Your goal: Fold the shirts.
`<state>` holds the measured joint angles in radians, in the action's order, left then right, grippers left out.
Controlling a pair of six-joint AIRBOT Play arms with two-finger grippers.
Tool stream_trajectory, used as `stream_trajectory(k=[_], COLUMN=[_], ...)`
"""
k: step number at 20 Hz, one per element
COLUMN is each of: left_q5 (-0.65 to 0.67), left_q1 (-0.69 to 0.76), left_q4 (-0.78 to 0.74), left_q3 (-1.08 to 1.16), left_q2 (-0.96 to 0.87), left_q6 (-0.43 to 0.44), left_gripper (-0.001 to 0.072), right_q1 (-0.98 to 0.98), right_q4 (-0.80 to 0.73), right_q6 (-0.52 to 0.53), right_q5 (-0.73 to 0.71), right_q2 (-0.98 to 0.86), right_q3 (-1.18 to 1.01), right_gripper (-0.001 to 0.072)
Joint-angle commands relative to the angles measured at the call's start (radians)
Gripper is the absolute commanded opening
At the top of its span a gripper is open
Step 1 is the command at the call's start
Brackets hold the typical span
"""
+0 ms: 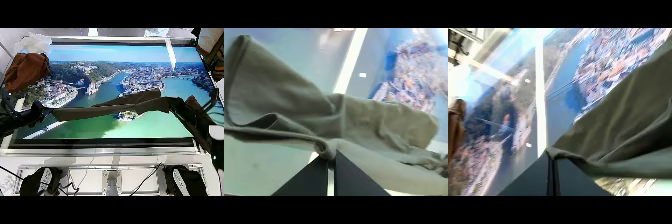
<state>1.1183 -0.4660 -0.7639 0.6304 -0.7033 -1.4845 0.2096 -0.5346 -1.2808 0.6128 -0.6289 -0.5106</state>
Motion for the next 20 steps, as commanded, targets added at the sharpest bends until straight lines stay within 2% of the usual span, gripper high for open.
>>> stream_trajectory(k=[1, 4, 9, 11, 17, 20], left_q5=[-0.005, -0.082, -0.443, -0.546, -0.584, -0.647], left_q1=[0.006, 0.092, 0.319, 0.350, 0.361, 0.389], left_q4=[-0.048, -0.045, -0.062, -0.093, -0.101, -0.112], left_q3=[-0.009, -0.053, -0.090, -0.089, -0.090, -0.090], left_q2=[0.001, 0.001, -0.033, -0.084, -0.288, -0.344], left_q6=[-0.015, -0.045, -0.126, -0.159, -0.165, -0.165], left_gripper=[0.0012, 0.0011, 0.0011, 0.0011, 0.0011, 0.0011], right_q1=[-0.002, -0.044, -0.095, -0.095, -0.095, -0.095], right_q4=[0.006, 0.022, 0.018, 0.016, 0.018, 0.018], right_q6=[0.090, 0.157, 0.210, 0.233, 0.253, 0.261], right_q5=[-0.006, -0.028, -0.106, -0.110, -0.183, -0.204], right_q2=[-0.192, -0.335, -0.541, -0.616, -0.782, -0.840], right_q3=[-0.100, -0.160, -0.269, -0.314, -0.354, -0.354], right_gripper=[0.0028, 0.0028, 0.0028, 0.0028, 0.0028, 0.0029])
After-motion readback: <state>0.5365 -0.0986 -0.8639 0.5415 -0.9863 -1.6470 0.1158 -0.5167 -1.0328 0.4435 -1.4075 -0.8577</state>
